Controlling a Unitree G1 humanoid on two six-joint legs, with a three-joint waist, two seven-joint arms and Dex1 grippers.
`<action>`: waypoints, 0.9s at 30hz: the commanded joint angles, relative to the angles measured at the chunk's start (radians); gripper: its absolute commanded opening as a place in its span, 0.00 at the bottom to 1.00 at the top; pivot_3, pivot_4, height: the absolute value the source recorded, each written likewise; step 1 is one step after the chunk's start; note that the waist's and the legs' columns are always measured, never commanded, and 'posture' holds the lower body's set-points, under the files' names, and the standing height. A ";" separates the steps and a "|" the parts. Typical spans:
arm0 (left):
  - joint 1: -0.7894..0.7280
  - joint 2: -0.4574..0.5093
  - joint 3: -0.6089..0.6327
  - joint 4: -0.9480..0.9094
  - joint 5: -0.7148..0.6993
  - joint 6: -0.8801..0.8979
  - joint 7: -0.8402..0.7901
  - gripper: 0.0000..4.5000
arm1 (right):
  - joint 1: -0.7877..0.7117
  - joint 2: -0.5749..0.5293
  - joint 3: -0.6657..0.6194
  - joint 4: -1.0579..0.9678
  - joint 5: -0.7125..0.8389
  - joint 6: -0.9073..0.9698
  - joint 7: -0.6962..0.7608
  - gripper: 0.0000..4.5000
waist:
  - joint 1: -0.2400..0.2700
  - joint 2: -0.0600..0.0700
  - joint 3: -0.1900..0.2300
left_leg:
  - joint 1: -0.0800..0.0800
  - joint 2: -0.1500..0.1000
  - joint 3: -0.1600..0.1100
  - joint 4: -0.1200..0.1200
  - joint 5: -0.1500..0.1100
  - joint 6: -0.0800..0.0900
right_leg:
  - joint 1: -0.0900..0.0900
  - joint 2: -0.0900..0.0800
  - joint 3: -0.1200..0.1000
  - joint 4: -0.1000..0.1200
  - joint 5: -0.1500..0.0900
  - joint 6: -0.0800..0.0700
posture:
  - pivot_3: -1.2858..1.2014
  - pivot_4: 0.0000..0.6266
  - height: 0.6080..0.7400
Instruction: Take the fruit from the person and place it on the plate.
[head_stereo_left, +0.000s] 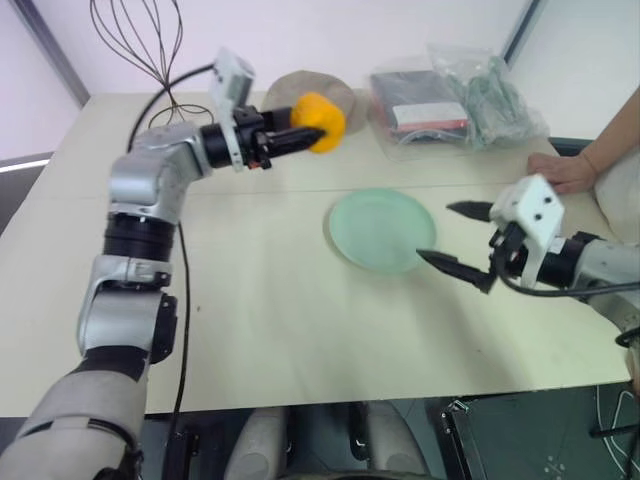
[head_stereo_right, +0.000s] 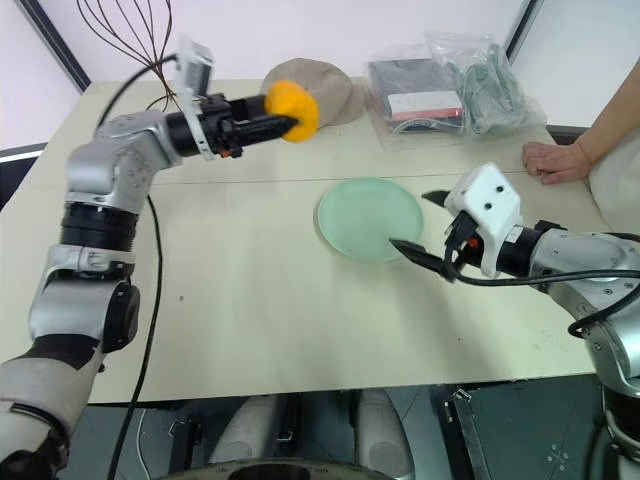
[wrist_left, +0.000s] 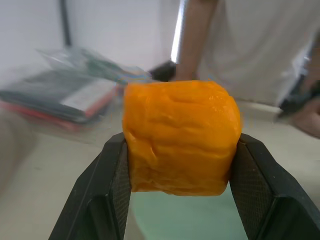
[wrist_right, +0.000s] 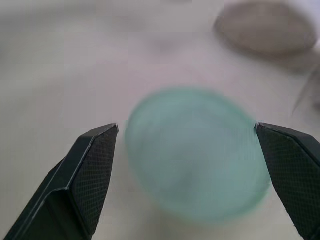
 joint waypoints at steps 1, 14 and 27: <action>-0.072 -0.019 -0.022 0.096 0.054 -0.083 -0.074 0.49 | 0.035 0.040 -0.063 -0.072 0.031 -0.024 -0.046 1.00 | 0.002 0.000 0.000 | 0.000 0.000 0.000 0.000 0.000 0.000 | 0.000 0.000 0.000 0.000 0.000 0.000 | 0.52 0.24 1.00; -0.202 -0.189 -0.099 0.488 0.250 -0.324 -0.235 0.49 | 0.218 0.096 -0.078 -0.241 0.097 0.036 -0.199 1.00 | 0.004 0.000 0.000 | -0.001 -0.001 0.000 0.001 -0.001 0.001 | 0.000 -0.002 0.000 -0.001 0.000 0.000 | 0.52 0.24 1.00; -0.143 -0.265 -0.188 0.663 0.485 -0.526 -0.141 0.49 | 0.211 0.090 -0.044 -0.239 0.072 0.021 -0.237 1.00 | 0.005 0.000 0.000 | -0.001 -0.001 0.000 0.001 -0.001 0.002 | -0.001 -0.002 0.000 -0.001 0.000 0.000 | 0.52 0.24 1.00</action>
